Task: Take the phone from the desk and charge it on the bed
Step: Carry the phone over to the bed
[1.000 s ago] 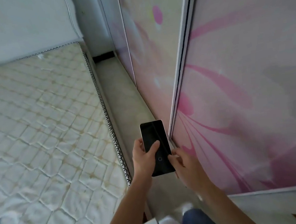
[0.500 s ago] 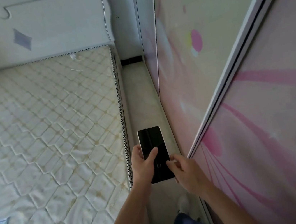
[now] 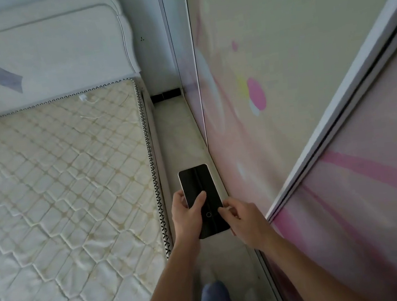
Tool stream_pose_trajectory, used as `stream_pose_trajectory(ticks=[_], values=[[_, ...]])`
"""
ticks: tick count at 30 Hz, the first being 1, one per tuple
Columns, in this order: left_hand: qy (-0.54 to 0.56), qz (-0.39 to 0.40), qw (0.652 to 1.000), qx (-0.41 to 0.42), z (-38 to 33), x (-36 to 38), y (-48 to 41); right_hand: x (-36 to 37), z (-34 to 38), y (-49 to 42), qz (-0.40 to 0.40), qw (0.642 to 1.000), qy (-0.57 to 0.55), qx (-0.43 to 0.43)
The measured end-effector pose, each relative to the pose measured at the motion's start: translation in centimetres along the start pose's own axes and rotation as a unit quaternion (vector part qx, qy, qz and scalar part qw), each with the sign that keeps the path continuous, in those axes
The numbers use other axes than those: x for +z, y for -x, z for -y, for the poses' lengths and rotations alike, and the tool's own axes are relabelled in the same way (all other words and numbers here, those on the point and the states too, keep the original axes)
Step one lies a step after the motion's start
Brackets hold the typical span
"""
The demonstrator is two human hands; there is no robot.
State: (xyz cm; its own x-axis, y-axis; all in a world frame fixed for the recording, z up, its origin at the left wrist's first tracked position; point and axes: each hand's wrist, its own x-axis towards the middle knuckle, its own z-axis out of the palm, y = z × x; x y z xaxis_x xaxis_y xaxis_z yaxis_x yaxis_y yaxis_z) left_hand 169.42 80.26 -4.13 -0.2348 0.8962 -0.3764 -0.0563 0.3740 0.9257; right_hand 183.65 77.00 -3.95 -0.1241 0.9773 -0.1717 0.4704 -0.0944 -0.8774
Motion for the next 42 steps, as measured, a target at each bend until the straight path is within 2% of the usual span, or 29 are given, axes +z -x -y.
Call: stream_pose_trajectory(ticks=[10,18,26,33,42], values=[[0.021,0.020,1.000,-0.001,-5.6,-0.3,-14.1,1.5,1.8,-14.9,-0.012,1.000,-0.021,0.003],[0.024,0.024,0.999,0.002,-11.2,-3.4,-27.6,4.1,6.5,-29.1,-0.005,0.999,-0.030,0.011],[0.014,0.019,1.000,-0.003,-14.6,-5.1,-36.9,5.8,9.3,-38.4,0.011,0.998,-0.056,0.009],[0.020,0.014,1.000,-0.013,-17.4,-4.4,-44.6,5.6,9.9,-47.0,0.012,0.996,-0.083,0.013],[0.017,0.004,1.000,-0.013,-22.7,-0.5,-57.3,2.6,10.4,-61.6,0.019,0.999,-0.048,-0.014]])
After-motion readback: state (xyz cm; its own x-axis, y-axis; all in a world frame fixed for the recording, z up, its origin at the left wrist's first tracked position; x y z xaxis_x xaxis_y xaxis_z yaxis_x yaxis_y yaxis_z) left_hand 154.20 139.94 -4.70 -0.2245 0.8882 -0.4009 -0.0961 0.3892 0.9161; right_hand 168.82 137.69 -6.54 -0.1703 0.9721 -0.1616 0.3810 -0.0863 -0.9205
